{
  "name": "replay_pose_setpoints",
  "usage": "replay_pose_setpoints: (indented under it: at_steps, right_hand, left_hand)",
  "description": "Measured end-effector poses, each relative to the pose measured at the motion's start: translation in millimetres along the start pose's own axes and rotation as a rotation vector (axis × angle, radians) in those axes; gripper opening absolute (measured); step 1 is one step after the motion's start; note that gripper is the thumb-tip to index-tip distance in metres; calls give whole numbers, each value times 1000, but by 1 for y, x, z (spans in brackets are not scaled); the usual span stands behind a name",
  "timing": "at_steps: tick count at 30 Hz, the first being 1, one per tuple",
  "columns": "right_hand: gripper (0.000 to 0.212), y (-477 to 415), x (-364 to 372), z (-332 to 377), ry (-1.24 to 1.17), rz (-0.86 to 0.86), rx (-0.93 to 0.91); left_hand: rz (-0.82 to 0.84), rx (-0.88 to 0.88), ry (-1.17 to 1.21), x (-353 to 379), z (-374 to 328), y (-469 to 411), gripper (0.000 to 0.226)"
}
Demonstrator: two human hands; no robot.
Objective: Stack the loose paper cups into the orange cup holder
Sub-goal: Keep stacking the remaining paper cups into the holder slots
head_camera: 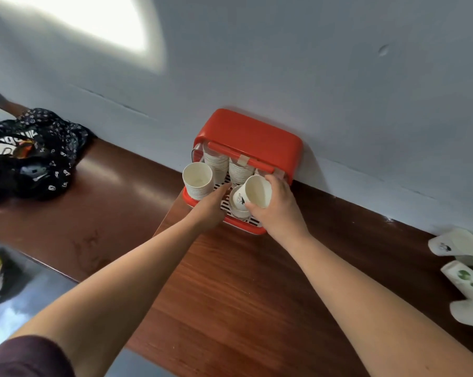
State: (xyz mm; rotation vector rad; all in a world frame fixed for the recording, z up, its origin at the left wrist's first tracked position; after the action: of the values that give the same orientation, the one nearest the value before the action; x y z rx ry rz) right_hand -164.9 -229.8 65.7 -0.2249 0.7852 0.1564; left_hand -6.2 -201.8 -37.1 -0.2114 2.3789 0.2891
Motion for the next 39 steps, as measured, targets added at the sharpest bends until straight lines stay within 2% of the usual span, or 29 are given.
replay_pose_setpoints:
  at_steps: [3, 6, 9, 12, 19, 21, 23, 26, 29, 33, 39]
  right_hand:
    - [76, -2, 26, 4, 133, 77, -100]
    - [74, -6, 46, -9, 187, 177, -43]
    - [72, -4, 58, -21, 161, 265, 16]
    - [72, -3, 59, -32, 147, 253, 54]
    - [74, 4, 64, -46, 35, 188, 168]
    - [77, 10, 62, -46, 20, 197, 188]
    - [70, 20, 52, -49, 47, 203, 182]
    - [59, 45, 23, -63, 127, 209, 160]
    - [61, 70, -22, -101, 250, 207, 185]
    - [61, 105, -106, -167, 351, 136, 242]
    - [60, 169, -255, -263, 429, -26, 368]
  left_hand:
    - [-34, -135, 210, -3, 13, 0, 50]
    - [-73, -174, 360, -7, 16, -1, 36]
    - [-15, -108, 362, -4, 12, 1, 41]
    - [36, -39, 303, 2, 11, 1, 54]
    - [11, -16, 150, -3, 2, 4, 56]
    - [-5, -44, 121, -5, 3, 9, 58]
    - [-60, -86, 79, -10, 6, 19, 53]
    - [-127, -77, -65, -12, 4, 42, 29]
    - [-42, -23, -131, 9, -12, 63, 19]
    - [94, 83, -177, 58, -70, 78, 19]
    - [192, 285, -201, 166, -214, 100, 32]
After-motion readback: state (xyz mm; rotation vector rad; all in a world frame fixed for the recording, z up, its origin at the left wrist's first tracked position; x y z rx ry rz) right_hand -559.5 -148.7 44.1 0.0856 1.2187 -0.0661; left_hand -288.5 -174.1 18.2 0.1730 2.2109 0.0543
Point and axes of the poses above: each hand's wrist, its own y-axis away from the middle knuckle, its own x-axis out of the palm, z = x × y, the point moved 10 cm from there along -y, towards the middle knuckle, and after that the axes turned 11 degrees about -z, right-handed, at the moved point
